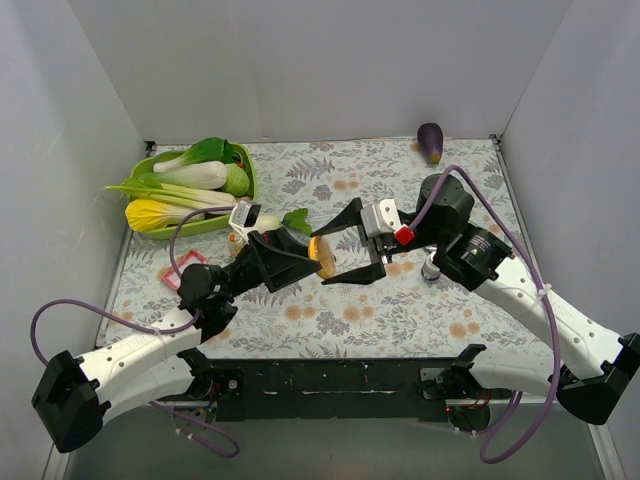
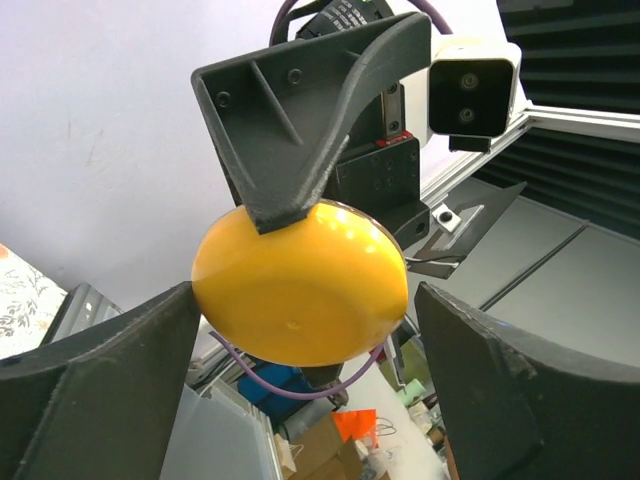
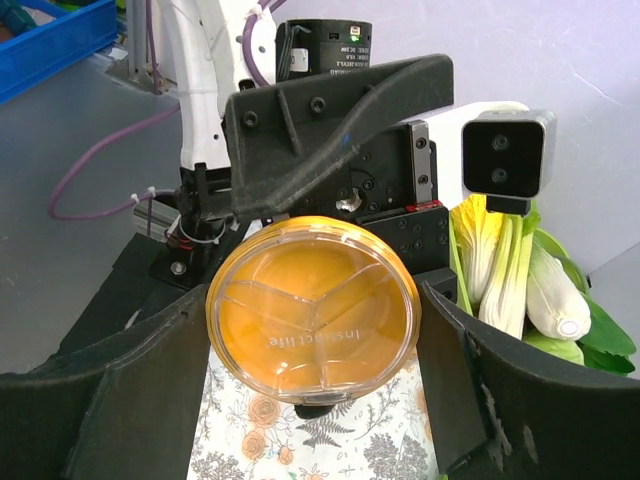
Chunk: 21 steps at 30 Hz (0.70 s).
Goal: Sort the pills into containers
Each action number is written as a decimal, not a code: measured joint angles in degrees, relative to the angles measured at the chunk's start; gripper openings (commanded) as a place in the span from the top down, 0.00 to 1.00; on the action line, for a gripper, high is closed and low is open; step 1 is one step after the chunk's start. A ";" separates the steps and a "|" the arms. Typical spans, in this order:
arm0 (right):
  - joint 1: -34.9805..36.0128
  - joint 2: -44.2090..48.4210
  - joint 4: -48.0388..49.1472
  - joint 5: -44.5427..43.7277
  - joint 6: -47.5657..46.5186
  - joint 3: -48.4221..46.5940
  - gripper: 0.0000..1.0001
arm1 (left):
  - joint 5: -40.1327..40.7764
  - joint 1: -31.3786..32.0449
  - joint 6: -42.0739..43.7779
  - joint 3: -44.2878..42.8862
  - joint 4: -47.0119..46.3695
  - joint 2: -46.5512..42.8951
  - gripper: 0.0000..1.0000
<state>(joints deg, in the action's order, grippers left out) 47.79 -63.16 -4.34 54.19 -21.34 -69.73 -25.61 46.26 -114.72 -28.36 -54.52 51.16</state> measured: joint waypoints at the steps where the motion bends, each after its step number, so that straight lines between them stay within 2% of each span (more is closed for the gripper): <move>1: 0.02 0.00 0.09 0.02 -0.07 0.13 0.86 | 0.07 0.00 -0.07 0.00 0.11 0.11 0.21; 2: 0.04 0.02 0.20 0.02 -0.07 0.20 0.86 | 0.11 0.00 -0.04 0.00 0.24 0.28 0.26; 3: 0.11 0.02 0.22 0.02 -0.07 0.22 0.86 | 0.13 0.00 -0.09 0.00 0.20 0.46 0.39; 6: 0.20 0.11 0.39 0.02 0.11 0.24 0.86 | 0.09 0.00 -0.35 0.00 -0.33 0.76 0.59; 9: 0.24 0.20 1.33 0.15 0.57 0.24 0.86 | 0.07 0.00 -0.50 0.02 -1.18 0.76 0.68; 13: 0.68 0.81 3.98 0.26 2.60 1.38 0.86 | -0.20 0.04 -0.59 0.11 -1.33 0.00 0.77; 21: 1.01 1.88 10.91 1.36 8.39 4.85 0.87 | -2.95 -0.20 -1.25 0.13 -1.22 -0.48 0.81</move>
<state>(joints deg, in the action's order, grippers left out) 48.80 -61.28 6.57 55.55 -12.95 -64.88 -28.56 46.06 -115.96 -28.23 -55.75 50.68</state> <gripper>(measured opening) 0.788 0.696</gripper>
